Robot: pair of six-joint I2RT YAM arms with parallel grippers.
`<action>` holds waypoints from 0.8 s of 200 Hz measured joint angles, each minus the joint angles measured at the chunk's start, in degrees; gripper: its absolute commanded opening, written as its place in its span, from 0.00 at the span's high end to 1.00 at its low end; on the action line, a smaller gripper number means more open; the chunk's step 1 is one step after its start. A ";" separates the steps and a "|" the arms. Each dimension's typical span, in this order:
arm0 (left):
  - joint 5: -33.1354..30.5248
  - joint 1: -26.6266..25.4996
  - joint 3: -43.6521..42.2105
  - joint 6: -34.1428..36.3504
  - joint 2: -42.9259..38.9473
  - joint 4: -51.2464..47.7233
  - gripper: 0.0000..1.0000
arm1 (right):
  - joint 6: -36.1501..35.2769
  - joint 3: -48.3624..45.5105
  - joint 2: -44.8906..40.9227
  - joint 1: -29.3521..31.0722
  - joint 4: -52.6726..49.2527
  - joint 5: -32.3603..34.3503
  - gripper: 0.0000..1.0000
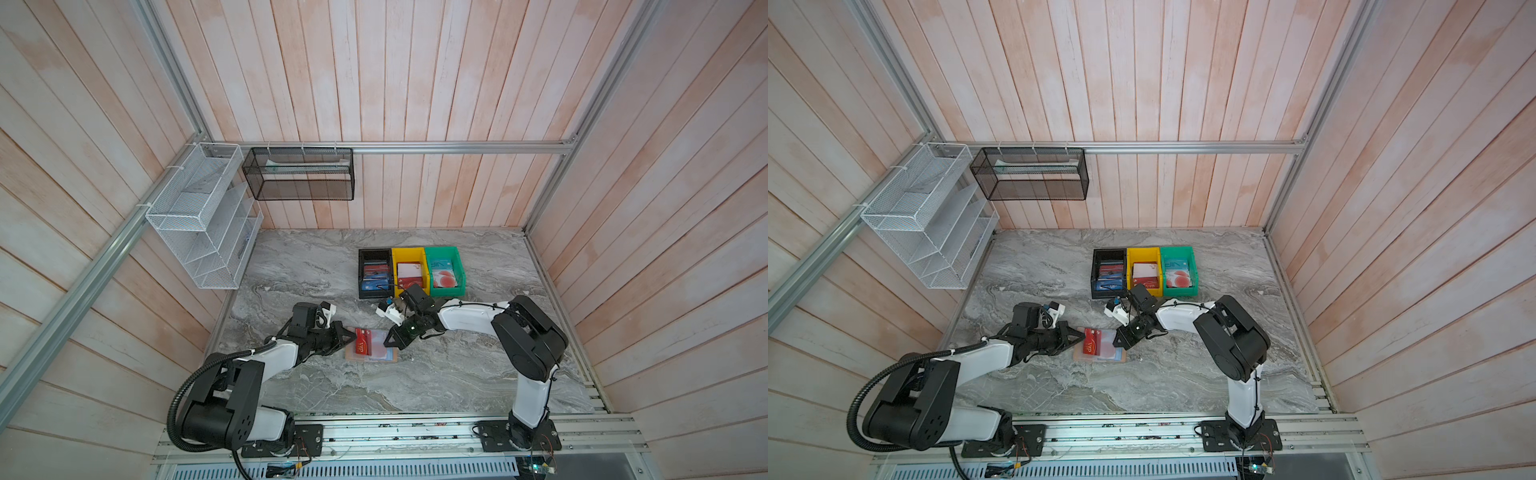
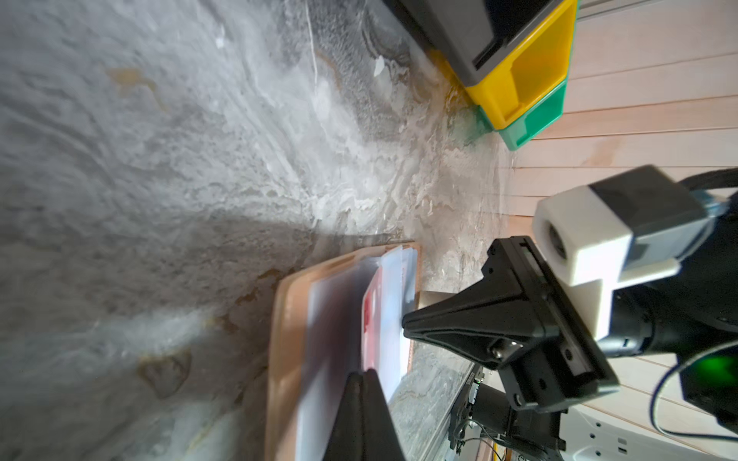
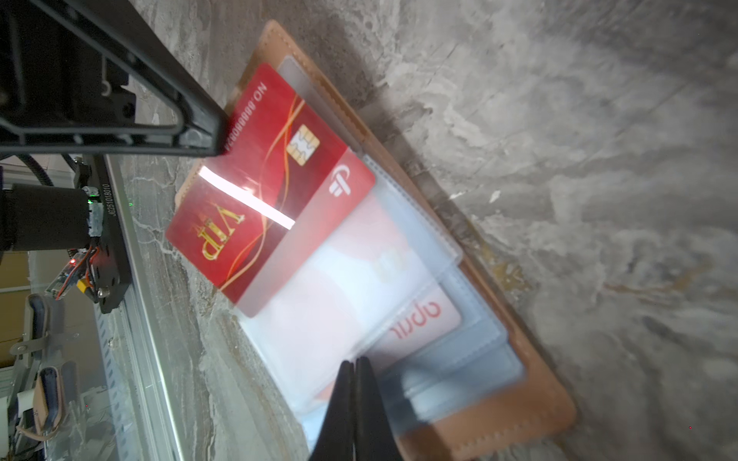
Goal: Take the credit cards out of the card holder
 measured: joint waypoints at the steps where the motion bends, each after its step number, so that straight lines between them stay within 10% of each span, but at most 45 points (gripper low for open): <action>1: 0.00 0.02 0.00 0.00 -0.11 -0.02 1.00 | -0.02 0.00 -0.17 0.00 -0.11 -0.09 0.97; 160: 5.49 0.15 -1.20 -6.49 -7.30 11.30 1.00 | 0.26 3.06 -2.47 -4.31 -1.29 -14.49 0.66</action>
